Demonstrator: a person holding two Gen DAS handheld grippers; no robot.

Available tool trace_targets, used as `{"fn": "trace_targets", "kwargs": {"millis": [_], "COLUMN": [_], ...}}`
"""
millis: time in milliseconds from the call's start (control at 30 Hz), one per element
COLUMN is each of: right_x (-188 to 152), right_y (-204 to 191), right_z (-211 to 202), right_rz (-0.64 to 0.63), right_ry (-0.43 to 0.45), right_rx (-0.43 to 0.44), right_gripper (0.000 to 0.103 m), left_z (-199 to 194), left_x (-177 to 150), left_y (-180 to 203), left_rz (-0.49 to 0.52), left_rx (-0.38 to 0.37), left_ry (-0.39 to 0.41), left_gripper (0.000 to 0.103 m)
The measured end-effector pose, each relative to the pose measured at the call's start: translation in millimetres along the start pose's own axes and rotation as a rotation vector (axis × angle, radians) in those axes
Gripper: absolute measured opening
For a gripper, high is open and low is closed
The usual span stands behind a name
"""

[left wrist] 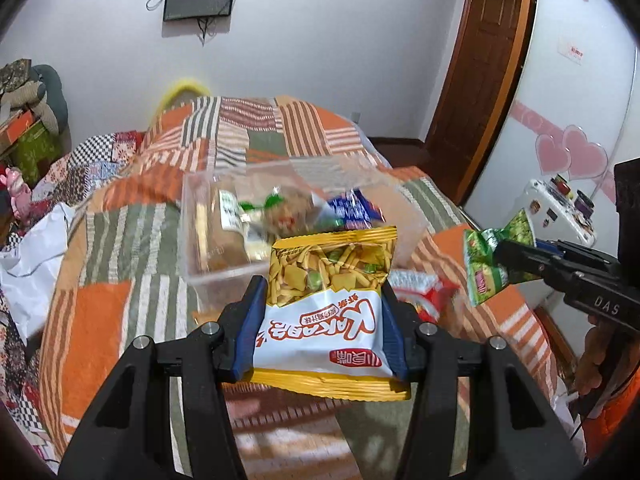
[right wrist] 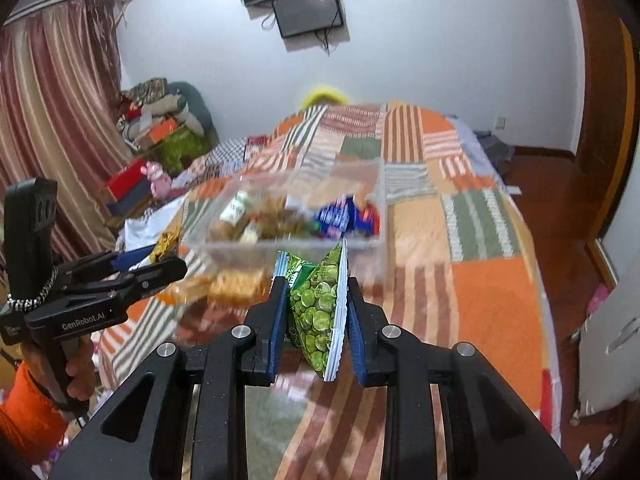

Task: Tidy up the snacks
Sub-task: 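Drop chip bag into clear box with left tool while right drops pea bag in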

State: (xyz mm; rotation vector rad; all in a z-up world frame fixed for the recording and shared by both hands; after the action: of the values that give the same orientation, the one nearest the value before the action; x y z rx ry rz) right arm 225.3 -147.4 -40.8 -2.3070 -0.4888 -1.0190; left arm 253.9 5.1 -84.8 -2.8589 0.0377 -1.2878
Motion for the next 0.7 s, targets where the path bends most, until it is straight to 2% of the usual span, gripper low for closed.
{"fn": "trace_targets", "kwargs": {"millis": [200, 433, 700], "right_x": [26, 54, 62], "right_y": [7, 16, 24], "right_z": [8, 32, 73], "right_rz": [-0.013, -0.015, -0.008], "right_ry": [0.045, 0.059, 0.01], "right_rx": [-0.016, -0.017, -0.001], "right_gripper": [0.025, 0.025, 0.025], "left_z": [9, 33, 78], "left_x": [26, 51, 56], "left_y": [-11, -26, -47], "left_rz": [-0.014, -0.019, -0.054], "left_rx": [0.038, 0.101, 0.137], "left_ry": [0.039, 0.052, -0.01], "left_gripper": [0.053, 0.053, 0.053]}}
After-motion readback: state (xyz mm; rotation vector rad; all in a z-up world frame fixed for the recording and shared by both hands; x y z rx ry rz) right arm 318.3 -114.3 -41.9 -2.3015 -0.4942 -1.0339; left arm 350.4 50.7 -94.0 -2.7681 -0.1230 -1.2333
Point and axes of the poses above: each gripper's, at about its wrist camera, not at the fingertips, and z roughly the way its jaws point, y to its right, x to its top, the point moved 5 cm from there along z, roughly the way its jaws point, and after that the axes turned 14 degrees about x, right-handed, at the moved point
